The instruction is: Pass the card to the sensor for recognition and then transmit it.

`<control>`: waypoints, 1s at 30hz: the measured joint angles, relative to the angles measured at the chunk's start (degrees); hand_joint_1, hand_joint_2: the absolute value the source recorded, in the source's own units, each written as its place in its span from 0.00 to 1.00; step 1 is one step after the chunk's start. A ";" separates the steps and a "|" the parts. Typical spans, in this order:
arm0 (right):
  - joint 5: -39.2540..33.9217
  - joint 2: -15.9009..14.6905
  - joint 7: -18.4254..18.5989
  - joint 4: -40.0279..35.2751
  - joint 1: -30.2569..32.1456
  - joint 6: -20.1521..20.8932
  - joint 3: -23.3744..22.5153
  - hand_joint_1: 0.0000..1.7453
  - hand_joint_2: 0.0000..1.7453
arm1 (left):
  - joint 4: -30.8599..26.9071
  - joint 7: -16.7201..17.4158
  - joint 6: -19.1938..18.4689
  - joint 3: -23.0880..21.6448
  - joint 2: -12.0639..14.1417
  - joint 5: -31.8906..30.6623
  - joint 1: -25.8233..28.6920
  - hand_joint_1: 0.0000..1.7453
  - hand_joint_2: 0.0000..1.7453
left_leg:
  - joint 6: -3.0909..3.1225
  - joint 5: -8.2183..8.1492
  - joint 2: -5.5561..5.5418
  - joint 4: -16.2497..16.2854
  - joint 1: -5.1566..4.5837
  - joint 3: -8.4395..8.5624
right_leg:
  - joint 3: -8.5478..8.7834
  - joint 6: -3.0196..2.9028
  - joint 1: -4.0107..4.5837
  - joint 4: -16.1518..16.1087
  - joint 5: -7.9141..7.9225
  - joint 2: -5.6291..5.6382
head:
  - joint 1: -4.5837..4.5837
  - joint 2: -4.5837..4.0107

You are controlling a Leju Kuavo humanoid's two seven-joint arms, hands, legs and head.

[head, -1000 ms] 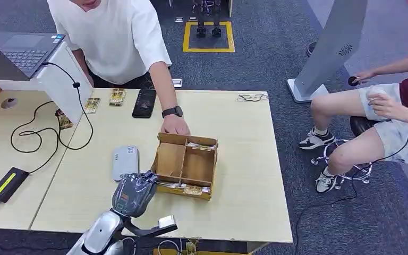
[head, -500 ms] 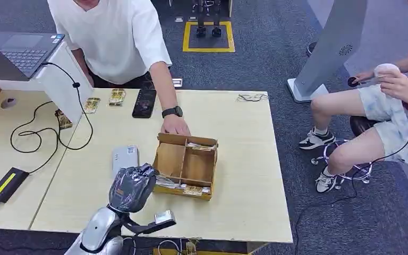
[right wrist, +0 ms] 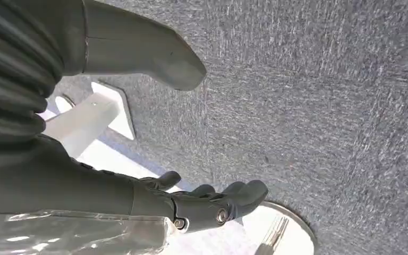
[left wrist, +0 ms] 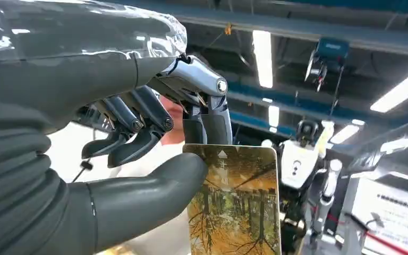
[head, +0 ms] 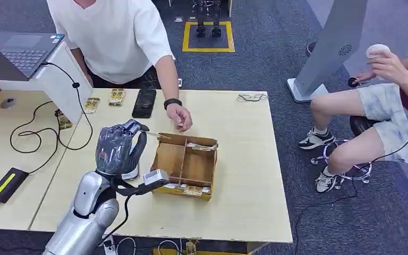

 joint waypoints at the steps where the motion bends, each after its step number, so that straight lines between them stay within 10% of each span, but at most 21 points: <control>1: 0.00 0.00 0.00 0.11 0.00 -0.07 0.02 0.00 1.00 | 0.00 0.00 -0.07 0.00 -0.13 0.00 -0.32 1.00 1.00 | 0.00 0.00 0.00 0.00 0.00 -0.01 | 0.00 0.00 0.00 0.00 0.00 0.00 | 0.00 0.00; 30: -0.04 -1.22 2.23 5.79 -2.39 -2.36 4.67 0.00 1.00 | 10.46 7.54 -4.61 0.00 -5.11 -1.10 -13.87 1.00 1.00 | -0.01 0.01 0.01 0.02 0.00 -0.01 | -0.03 -0.02 0.00 0.00 0.02 0.01 | 0.02 0.00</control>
